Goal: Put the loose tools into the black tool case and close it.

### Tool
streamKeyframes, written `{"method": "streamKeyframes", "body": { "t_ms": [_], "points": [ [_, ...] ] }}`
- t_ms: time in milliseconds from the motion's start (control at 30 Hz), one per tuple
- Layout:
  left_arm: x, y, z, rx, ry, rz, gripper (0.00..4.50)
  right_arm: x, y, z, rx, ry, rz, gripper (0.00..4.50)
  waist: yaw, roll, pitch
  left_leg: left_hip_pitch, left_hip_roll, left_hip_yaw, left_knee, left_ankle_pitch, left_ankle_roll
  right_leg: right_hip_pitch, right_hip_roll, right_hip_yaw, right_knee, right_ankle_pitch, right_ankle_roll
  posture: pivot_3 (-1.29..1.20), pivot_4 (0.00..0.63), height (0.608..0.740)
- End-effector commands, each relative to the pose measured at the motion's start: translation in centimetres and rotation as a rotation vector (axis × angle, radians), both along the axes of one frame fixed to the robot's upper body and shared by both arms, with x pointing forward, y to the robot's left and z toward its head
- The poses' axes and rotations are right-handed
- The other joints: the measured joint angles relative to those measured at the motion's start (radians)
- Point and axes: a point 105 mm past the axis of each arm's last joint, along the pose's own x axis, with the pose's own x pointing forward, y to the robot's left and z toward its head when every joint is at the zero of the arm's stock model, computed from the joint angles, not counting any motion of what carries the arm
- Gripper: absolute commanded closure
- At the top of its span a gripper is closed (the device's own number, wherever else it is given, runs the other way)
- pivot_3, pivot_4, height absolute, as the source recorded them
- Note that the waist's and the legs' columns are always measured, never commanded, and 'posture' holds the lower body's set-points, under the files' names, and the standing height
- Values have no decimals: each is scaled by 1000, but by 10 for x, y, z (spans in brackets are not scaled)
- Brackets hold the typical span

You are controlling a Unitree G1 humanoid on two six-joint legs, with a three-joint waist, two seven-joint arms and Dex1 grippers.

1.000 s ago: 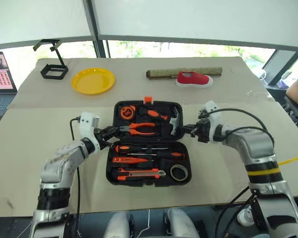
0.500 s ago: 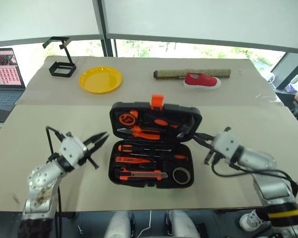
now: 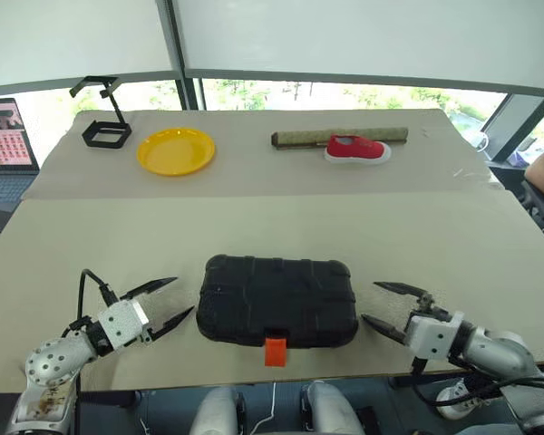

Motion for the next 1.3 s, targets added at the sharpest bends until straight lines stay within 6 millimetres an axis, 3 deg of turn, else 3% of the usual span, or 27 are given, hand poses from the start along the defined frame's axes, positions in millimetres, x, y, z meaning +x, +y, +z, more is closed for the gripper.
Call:
{"method": "streamKeyframes", "body": {
  "t_ms": [33, 100, 200, 367, 533, 667, 833, 1033, 1300],
  "points": [
    [23, 2, 14, -40, 25, 24, 0, -13, -3, 10, 139, 147, -39, 1260, 10, 0, 0, 0, 0, 0, 0, 0, 0, 0, 0, 0, 0, 0, 0, 0, 150, 740],
    [38, -5, 18, -40, 40, 15, 0, -28, 3, 8, 170, 251, -12, 1853, 13, 0, 0, 0, 0, 0, 1, 0, 0, 0, -1, 0, 0, 0, 0, 0, 150, 740],
    [70, -28, 27, -66, 63, -36, 755, -50, 25, 4, 197, 403, 48, 2885, 18, -1, -1, 0, -2, -1, 1, 0, 0, 1, -1, 0, 0, 1, 1, 0, 150, 740],
    [97, -54, 22, -26, 137, -115, 2599, -79, 55, -9, 177, 597, 112, 4500, 7, -3, -1, 0, -1, 0, 1, 0, 0, 1, 2, 2, 0, 1, 1, 0, 150, 740],
    [104, -65, 12, 40, 219, -192, 4383, -62, 71, -18, 175, 597, 45, 4500, -2, -6, 0, -1, 0, 0, 1, 0, -1, -1, 7, 4, 0, 1, 0, 0, 150, 740],
    [94, -72, 8, 63, 259, -283, 4446, -44, 79, -23, 143, 563, 36, 4500, -5, -10, 0, 0, 0, 0, 1, 0, -1, -1, 7, 5, 0, 1, 0, 0, 150, 740],
    [79, -70, 10, 9, 304, -313, 4446, -11, 87, -10, 186, 479, 0, 4500, -11, -12, -1, 1, 1, 0, 1, 0, -2, -1, 7, 5, 2, 2, -2, 0, 150, 740],
    [52, -51, 8, -67, 348, -238, 4446, 39, 88, 8, 208, 349, -41, 4500, -21, -11, 0, 1, 2, 1, 1, 0, -2, -3, 6, 7, 2, 2, -2, 0, 150, 740],
    [28, -40, 11, -157, 343, -109, 4446, 75, 97, 15, 216, 296, -19, 4500, -15, -9, 2, 0, 1, 1, 0, 0, -2, -4, 6, 7, 3, 2, -1, 0, 150, 740]
  ]
}}
